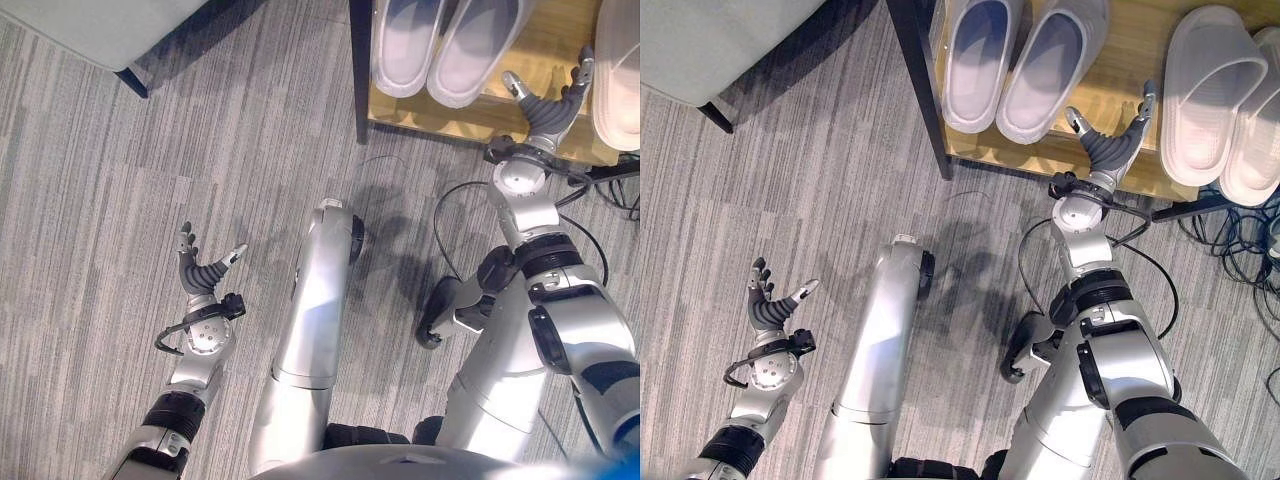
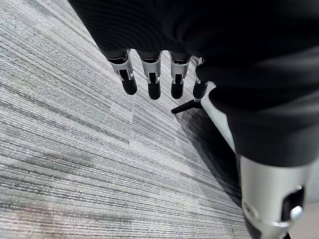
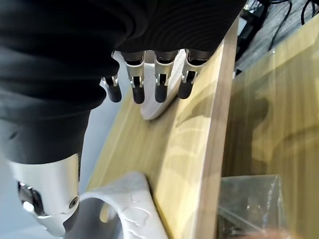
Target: Arrange the slippers neatly on the shoe rack.
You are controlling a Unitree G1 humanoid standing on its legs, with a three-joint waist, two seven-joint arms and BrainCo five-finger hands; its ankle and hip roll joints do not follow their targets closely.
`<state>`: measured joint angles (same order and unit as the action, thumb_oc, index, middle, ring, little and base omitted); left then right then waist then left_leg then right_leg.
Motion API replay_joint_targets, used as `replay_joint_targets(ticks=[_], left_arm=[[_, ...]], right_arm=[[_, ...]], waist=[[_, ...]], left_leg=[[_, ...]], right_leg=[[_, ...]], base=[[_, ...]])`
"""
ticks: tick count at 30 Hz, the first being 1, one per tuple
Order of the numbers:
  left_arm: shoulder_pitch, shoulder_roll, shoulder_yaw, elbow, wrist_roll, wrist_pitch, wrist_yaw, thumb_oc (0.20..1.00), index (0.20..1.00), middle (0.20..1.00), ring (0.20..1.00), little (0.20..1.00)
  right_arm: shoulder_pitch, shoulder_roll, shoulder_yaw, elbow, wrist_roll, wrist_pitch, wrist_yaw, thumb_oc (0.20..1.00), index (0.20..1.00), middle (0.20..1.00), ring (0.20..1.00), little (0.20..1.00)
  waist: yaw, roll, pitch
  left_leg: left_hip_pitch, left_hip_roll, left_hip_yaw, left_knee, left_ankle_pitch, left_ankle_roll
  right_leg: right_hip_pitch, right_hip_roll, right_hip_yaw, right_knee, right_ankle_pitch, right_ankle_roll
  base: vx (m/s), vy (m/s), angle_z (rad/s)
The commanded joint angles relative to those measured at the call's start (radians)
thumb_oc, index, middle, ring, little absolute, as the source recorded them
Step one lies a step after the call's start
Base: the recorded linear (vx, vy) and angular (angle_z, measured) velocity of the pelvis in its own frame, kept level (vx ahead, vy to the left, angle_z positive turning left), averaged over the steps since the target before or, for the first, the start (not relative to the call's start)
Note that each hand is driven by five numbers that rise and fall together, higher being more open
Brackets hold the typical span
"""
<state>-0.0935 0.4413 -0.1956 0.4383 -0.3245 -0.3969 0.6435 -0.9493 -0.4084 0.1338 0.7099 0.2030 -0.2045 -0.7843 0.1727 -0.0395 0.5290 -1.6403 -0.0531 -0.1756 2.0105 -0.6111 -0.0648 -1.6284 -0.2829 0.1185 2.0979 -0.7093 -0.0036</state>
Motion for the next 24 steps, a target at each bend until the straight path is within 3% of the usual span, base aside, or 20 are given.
replay_joint_targets(ticks=[1,14,24], left_arm=[[0.048,0.018,-0.028,-0.022,0.007,-0.044,0.033,1.000,1.000,1.000,1.000,1.000],[0.058,0.047,-0.054,-0.010,-0.045,-0.061,-0.012,1.000,1.000,1.000,1.000,1.000],[0.055,0.064,-0.071,-0.004,-0.026,-0.053,-0.044,1.000,1.000,1.000,1.000,1.000]], right_arm=[[-0.121,-0.006,0.038,0.015,0.040,-0.055,0.014,1.000,1.000,1.000,1.000,1.000],[-0.288,0.007,0.147,0.260,0.220,-0.054,0.135,1.000,1.000,1.000,1.000,1.000],[-0.336,-0.016,0.207,0.298,0.326,-0.076,0.246,1.000,1.000,1.000,1.000,1.000]], waist=[[0.030,0.002,-0.009],[0.061,0.015,-0.009],[0.063,0.005,-0.009]], left_leg=[[0.070,-0.010,-0.078,0.055,-0.122,0.034],[0.070,-0.011,-0.071,0.078,-0.140,0.028],[0.070,-0.004,-0.065,0.080,-0.136,0.019]], right_leg=[[0.058,-0.045,0.085,0.060,-0.031,-0.029],[0.059,-0.046,0.120,0.093,-0.023,-0.033],[0.059,-0.050,0.135,0.107,-0.019,-0.036]], base=[[0.00,0.000,0.00],[0.00,0.002,0.00],[0.00,0.000,0.00]])
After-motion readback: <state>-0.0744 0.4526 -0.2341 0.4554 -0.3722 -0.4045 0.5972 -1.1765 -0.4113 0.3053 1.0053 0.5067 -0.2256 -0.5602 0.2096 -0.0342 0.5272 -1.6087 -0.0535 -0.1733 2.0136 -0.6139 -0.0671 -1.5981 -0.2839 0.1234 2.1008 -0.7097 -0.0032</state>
